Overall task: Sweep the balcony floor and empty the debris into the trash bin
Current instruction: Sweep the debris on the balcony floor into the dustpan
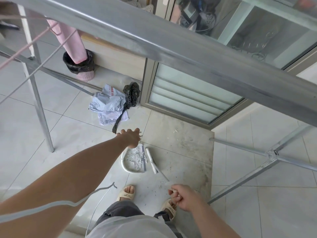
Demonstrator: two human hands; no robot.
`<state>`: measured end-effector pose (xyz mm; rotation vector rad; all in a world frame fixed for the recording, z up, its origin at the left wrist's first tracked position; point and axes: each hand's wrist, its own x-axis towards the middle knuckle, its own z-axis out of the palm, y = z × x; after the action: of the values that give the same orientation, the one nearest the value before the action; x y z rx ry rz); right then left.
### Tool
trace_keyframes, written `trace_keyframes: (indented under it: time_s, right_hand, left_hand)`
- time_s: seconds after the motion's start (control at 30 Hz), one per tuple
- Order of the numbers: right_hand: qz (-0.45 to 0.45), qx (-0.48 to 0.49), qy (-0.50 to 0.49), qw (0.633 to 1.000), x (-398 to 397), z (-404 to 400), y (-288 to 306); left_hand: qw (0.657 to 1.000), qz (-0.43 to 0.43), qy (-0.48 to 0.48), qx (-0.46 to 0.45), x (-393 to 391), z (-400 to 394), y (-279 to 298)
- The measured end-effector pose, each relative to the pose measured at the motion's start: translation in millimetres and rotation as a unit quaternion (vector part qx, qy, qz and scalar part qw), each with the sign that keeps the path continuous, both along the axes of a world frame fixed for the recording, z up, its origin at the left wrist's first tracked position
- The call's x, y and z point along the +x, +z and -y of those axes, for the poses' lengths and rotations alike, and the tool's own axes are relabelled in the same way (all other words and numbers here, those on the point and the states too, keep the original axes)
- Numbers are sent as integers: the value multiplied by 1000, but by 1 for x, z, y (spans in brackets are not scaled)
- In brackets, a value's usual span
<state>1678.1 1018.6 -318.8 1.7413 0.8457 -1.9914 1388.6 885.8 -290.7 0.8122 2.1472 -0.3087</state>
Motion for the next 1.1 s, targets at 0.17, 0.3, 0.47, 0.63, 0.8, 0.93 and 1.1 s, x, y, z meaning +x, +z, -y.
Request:
trace_keyframes:
  time_s: [0.17, 0.3, 0.47, 0.63, 0.8, 0.93, 1.1]
  right_hand:
    - [-51, -35, -107, 992, 24, -40, 27]
    - [-65, -22, -131, 989, 38, -65, 48]
    - [-52, 17, -53, 997, 12, -47, 24]
    - [-36, -2, -26, 999, -15, -14, -1]
    - [-42, -18, -44, 998, -7, -55, 10]
    - [-72, -56, -99, 991, 18, -107, 32]
    - [-76, -50, -87, 992, 40, -145, 35]
  left_hand:
    - [1000, -1, -18, -1, -12, 13, -2]
    - [998, -14, -54, 6, -16, 21, 3]
    - [999, 0, -37, 20, -15, 27, -6]
    - [998, -7, 34, 43, -9, 34, -9]
    - [994, -44, 80, 59, 5, 47, -10]
    - [990, -50, 103, 80, 13, 72, -5]
    - [978, -61, 171, 104, 33, 105, -2]
